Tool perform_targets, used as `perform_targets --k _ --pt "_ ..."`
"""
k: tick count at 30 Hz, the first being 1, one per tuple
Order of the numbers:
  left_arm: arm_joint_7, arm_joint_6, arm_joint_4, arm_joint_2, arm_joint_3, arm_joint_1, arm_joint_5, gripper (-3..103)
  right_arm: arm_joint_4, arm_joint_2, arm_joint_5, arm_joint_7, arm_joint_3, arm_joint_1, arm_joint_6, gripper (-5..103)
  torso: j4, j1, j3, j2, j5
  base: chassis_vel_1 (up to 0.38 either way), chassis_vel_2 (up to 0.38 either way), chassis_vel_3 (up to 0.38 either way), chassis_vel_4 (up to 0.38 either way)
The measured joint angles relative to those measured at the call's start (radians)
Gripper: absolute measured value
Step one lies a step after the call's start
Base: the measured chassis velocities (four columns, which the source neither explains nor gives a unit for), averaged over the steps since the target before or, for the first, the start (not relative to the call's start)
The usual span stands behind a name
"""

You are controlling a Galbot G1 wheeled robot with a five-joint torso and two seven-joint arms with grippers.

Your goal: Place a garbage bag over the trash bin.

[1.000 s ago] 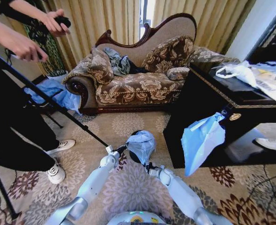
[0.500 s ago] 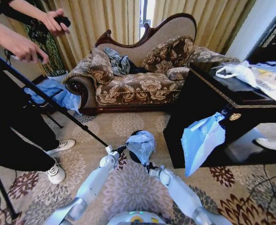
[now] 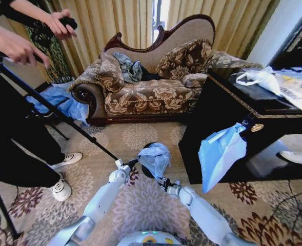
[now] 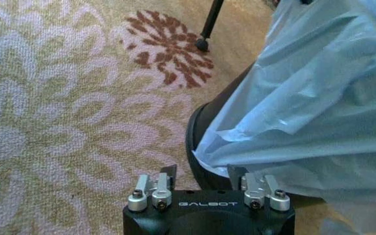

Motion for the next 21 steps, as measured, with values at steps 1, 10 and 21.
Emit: perform_targets --k 1,10,21 --pt "-0.001 0.000 -0.001 0.000 0.000 0.000 0.000 0 0.033 -0.017 0.013 -0.002 0.005 -0.013 -0.006 56 0.0000 0.000 0.000 0.000 0.0000 0.000 0.000 0.000 0.000" --pt "-0.005 0.002 -0.019 0.006 -0.001 0.011 0.000 0 0.315 -0.169 0.162 0.010 0.079 -0.134 -0.030 88 -0.0002 0.000 0.000 0.000 -0.0003 0.000 0.000 0.000 0.000" --pt "-0.026 0.017 -0.108 0.059 -0.013 0.061 -0.018 20 0.467 -0.209 0.241 0.058 0.111 -0.191 -0.035 100 0.0002 0.000 0.000 0.000 -0.0001 0.000 0.000 0.000 0.000"
